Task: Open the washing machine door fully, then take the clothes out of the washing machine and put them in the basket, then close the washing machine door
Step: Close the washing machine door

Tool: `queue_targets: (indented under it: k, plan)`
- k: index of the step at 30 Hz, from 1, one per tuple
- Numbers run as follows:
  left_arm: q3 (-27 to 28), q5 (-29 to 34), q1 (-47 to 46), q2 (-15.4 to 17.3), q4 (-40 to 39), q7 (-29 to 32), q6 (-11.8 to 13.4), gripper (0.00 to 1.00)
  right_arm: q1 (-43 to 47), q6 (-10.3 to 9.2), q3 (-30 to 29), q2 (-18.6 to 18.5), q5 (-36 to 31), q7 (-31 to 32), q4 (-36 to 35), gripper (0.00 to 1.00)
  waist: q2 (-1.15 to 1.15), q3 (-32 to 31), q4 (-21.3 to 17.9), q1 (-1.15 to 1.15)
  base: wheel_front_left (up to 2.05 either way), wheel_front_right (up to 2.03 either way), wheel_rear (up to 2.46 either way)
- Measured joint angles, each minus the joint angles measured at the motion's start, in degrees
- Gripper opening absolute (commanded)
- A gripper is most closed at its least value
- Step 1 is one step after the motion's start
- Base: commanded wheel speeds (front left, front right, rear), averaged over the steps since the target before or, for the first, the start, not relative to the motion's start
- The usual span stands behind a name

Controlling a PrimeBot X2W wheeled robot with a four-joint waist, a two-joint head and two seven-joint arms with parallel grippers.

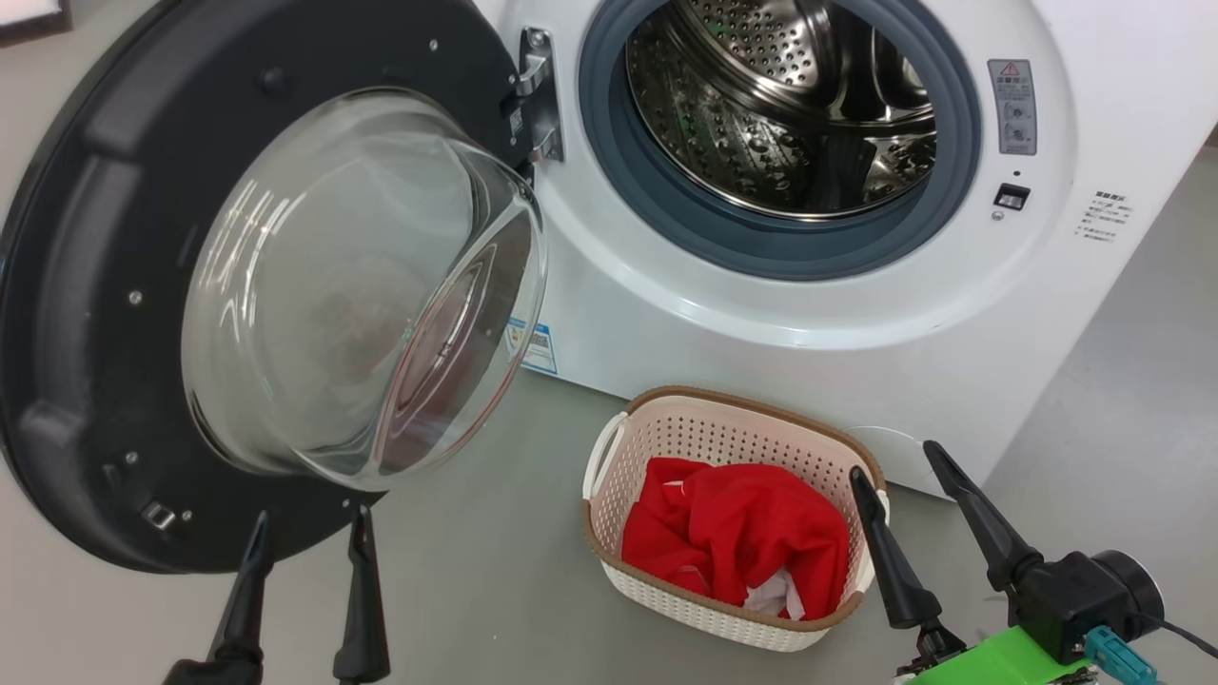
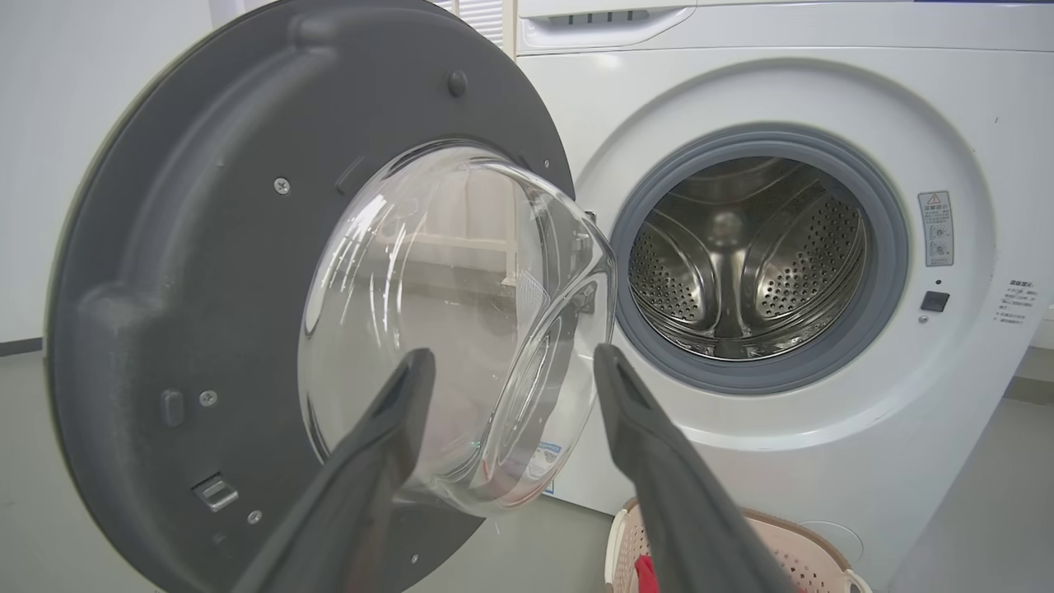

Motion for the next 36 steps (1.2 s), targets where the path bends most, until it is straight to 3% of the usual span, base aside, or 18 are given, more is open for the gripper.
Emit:
queue_targets:
  k: [4,5,7,14,25,36]
  plan:
    - [0.0,0.0,0.0,0.0,0.0,-0.1,0.2,1.00,0.0,0.00,0.0,0.0,0.0,0.2,0.0,1.00,0.00,0.4,0.2,0.00,0.00,0.00,0.00]
    - [0.0,0.0,0.0,0.0,0.0,-0.2,0.2,0.96,0.0,0.00,0.1,0.0,0.0,0.3,0.0,1.00,0.00,0.5,0.2,0.00,0.00,0.00,0.00]
    - [0.0,0.0,0.0,0.0,-0.1,-0.7,0.2,0.00,0.0,0.00,0.0,0.0,0.0,0.3,0.0,1.00,0.00,0.5,0.1,0.00,0.00,0.00,0.00]
    - [2.1,-1.7,-0.4,-0.4,-3.5,-3.2,0.3,0.00,-0.1,0.00,0.0,0.0,-0.2,0.6,-0.3,1.00,0.00,0.8,-0.3,0.00,0.00,0.00,0.00]
    - [16.7,-13.9,-8.6,1.8,-6.4,-4.6,-0.4,0.00,-0.1,0.00,-0.3,0.0,-0.6,1.5,-0.9,1.00,0.00,1.1,-1.9,0.00,0.00,0.00,0.00]
    - [29.7,-31.9,-21.9,6.4,5.3,-1.7,-5.6,0.00,0.0,0.00,-0.4,0.0,-1.0,2.6,-1.6,1.00,0.00,0.8,-3.4,0.00,0.00,0.00,0.00]
